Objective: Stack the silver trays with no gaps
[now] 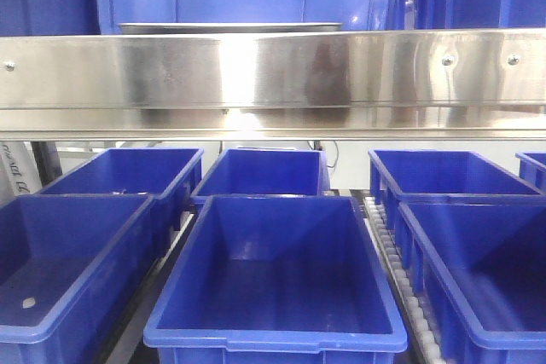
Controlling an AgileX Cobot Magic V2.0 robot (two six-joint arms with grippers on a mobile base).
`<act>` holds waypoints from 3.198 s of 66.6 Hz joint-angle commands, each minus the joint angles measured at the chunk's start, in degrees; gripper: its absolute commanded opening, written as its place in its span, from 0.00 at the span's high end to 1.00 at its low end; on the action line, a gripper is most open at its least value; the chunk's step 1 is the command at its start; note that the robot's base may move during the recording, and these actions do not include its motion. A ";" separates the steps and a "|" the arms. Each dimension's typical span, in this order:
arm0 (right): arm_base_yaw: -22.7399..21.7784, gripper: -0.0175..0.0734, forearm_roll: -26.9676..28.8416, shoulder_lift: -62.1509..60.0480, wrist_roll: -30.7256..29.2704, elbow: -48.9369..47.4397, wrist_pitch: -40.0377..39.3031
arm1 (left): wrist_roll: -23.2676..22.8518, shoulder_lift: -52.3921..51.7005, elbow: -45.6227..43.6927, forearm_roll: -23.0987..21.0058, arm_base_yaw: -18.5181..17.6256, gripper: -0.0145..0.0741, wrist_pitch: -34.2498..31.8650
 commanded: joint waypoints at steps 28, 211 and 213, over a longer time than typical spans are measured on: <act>0.01 0.83 -0.84 -15.12 -0.46 5.86 -0.75 | 0.09 -13.85 6.71 2.44 -0.39 0.82 -1.95; -31.88 0.83 13.38 -46.61 -15.07 41.55 -5.75 | 30.96 -25.77 21.28 -23.72 19.14 0.82 -10.38; -31.88 0.83 13.38 -46.61 -15.07 41.55 -5.75 | 30.85 -27.26 21.62 -23.72 19.77 0.82 -7.53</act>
